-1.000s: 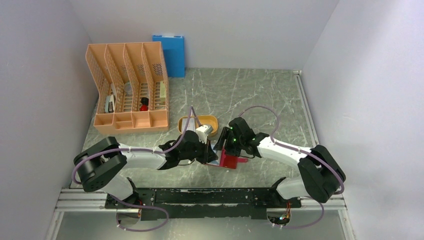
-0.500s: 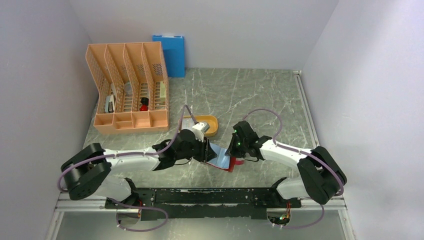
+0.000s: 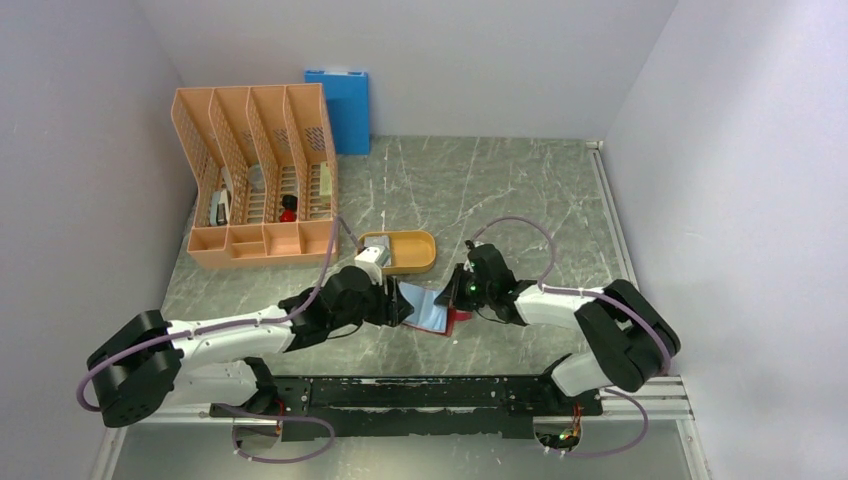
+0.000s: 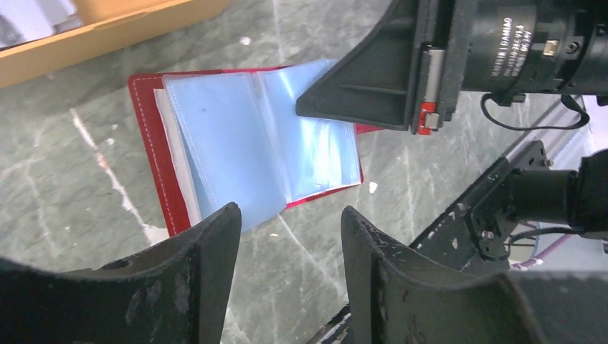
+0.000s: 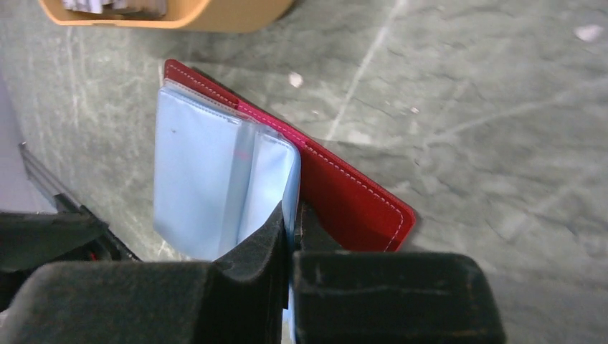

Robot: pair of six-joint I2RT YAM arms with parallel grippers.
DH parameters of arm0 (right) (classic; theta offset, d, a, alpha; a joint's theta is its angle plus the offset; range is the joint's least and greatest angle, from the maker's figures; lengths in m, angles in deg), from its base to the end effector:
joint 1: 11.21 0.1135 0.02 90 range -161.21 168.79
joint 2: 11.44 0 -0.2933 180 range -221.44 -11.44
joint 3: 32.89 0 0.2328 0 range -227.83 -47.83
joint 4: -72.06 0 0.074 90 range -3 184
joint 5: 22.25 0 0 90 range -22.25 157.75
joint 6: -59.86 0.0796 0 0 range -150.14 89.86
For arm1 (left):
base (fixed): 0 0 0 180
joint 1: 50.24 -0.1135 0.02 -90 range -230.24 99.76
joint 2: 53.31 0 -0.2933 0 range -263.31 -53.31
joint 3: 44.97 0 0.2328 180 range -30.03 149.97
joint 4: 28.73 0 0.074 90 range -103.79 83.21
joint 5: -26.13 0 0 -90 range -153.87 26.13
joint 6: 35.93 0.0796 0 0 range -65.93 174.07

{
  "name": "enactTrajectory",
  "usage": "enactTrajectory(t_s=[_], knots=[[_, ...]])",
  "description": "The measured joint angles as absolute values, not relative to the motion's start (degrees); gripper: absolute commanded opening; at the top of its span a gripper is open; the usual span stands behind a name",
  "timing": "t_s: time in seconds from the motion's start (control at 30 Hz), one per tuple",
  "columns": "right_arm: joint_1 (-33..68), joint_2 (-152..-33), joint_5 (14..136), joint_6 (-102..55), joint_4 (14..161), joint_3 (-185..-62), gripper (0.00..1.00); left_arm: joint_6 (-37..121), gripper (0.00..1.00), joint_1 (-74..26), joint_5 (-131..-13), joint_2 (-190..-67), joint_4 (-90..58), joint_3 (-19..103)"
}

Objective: Put the credit cards into the card holder
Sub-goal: Open the card holder at the center of the board.

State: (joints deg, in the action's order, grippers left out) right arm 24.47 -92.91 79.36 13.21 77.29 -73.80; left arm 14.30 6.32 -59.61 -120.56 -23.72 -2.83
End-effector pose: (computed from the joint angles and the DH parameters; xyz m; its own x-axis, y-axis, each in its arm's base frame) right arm 0.2013 0.1643 0.1432 -0.8938 0.1860 -0.4080 -0.0987 0.8061 0.5836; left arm 0.1427 -0.2054 0.2082 -0.7222 -0.0640 -0.6887 0.4355 0.7315 -0.5247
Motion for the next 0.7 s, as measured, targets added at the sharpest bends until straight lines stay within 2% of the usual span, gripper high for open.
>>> enactTrajectory(t_s=[0.23,0.7], knots=[[24.4,-97.0,83.1,13.1,67.7,-72.7,0.0,12.0,0.6,0.7,-61.9,-120.6,-23.8,-6.0],[24.4,-98.0,84.1,12.2,65.9,-72.7,0.0,10.1,0.59,-1.8,-69.4,-128.4,-28.8,-6.7]])
